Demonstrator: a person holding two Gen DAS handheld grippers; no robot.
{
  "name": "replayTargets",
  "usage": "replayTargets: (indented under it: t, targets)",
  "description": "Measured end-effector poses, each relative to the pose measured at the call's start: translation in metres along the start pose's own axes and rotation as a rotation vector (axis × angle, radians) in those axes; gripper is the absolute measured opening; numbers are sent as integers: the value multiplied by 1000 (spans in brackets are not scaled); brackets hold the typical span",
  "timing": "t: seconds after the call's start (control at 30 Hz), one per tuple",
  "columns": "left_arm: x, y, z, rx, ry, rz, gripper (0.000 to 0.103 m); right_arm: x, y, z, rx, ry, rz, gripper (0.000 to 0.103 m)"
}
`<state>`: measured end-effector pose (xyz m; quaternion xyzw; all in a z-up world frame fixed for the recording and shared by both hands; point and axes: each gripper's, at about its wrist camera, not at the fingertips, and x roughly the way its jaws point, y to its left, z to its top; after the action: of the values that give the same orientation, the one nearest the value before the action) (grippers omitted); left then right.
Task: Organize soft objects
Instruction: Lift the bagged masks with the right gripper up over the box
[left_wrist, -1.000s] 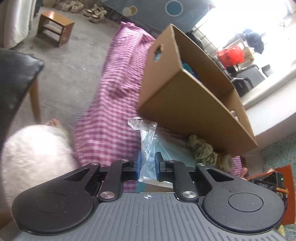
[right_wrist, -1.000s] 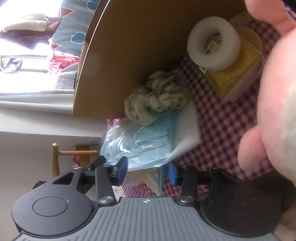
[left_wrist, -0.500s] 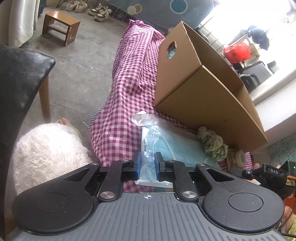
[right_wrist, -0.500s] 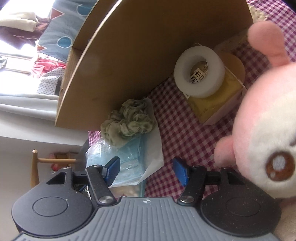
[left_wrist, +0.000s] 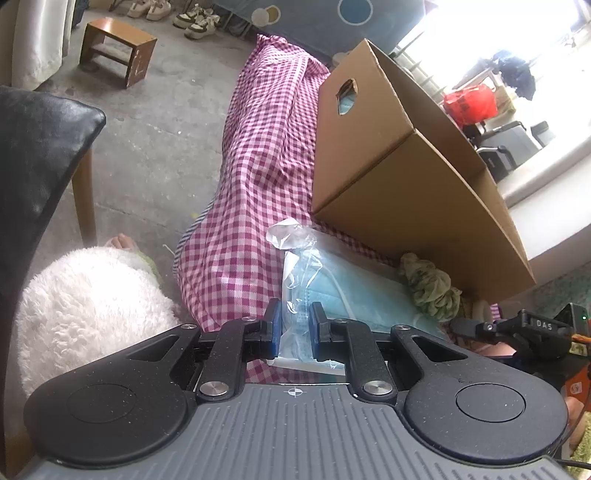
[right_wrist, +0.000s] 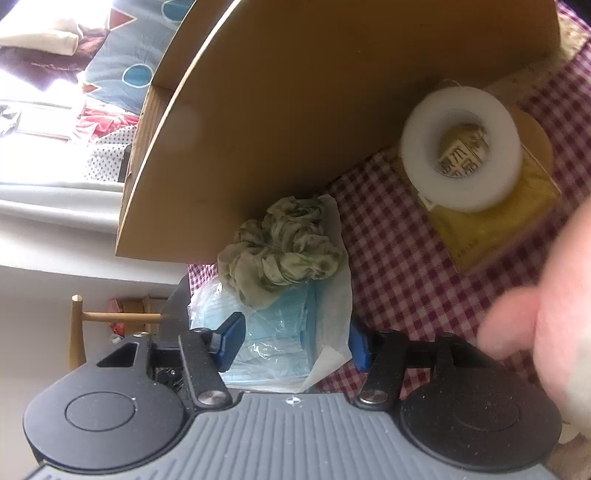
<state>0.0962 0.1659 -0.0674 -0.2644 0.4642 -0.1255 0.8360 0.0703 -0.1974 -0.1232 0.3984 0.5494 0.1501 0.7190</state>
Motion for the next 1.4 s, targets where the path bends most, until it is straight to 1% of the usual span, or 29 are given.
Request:
replayTargets:
  t: [0.03, 0.1, 0.13, 0.27, 0.33, 0.4, 0.43, 0.57, 0.7, 0.87, 1.0, 1.13, 1.2, 1.3, 1.4]
  targets:
    - [-2, 0, 1, -3, -3, -2, 14, 1, 2, 0, -8, 3, -4, 51]
    - [-5, 1, 4, -17, -4, -27, 14, 0, 3, 0, -15, 3, 4, 34]
    - [-8, 0, 5, -20, -6, -32, 14, 1, 3, 0, -9, 12, 25, 30]
    - [-22, -6, 14, -34, -24, -60, 14, -3, 0, 1, 28, 36, 72, 29]
    - [-32, -8, 19, -61, -39, -97, 14, -5, -6, -1, 75, 67, 112, 29]
    - [-43, -12, 24, -66, -61, -122, 14, -4, -15, -3, 141, 106, 159, 28]
    - [-48, -16, 26, -60, -72, -122, 14, -4, -20, -5, 171, 124, 185, 27]
    - [-65, -40, 31, -11, -116, -98, 14, -1, -29, -13, 230, 181, 263, 27]
    - [-83, -62, 33, 40, -164, -74, 14, 3, -29, -19, 230, 217, 314, 27]
    - [-105, -95, 41, 120, -225, -53, 14, 6, -21, -24, 224, 249, 424, 27]
    - [-112, -124, 47, 192, -250, -41, 14, 10, -17, -23, 228, 264, 511, 27]
    - [-116, -151, 50, 252, -275, -29, 14, 8, -14, -21, 212, 259, 568, 27]
    - [-121, -164, 52, 286, -296, -32, 14, 0, -11, -18, 190, 249, 586, 27]
    - [-131, -187, 55, 356, -345, -35, 14, -20, 4, -9, 110, 203, 608, 27]
    - [-132, -204, 64, 405, -379, -54, 14, -50, 25, 6, 10, 132, 613, 27]
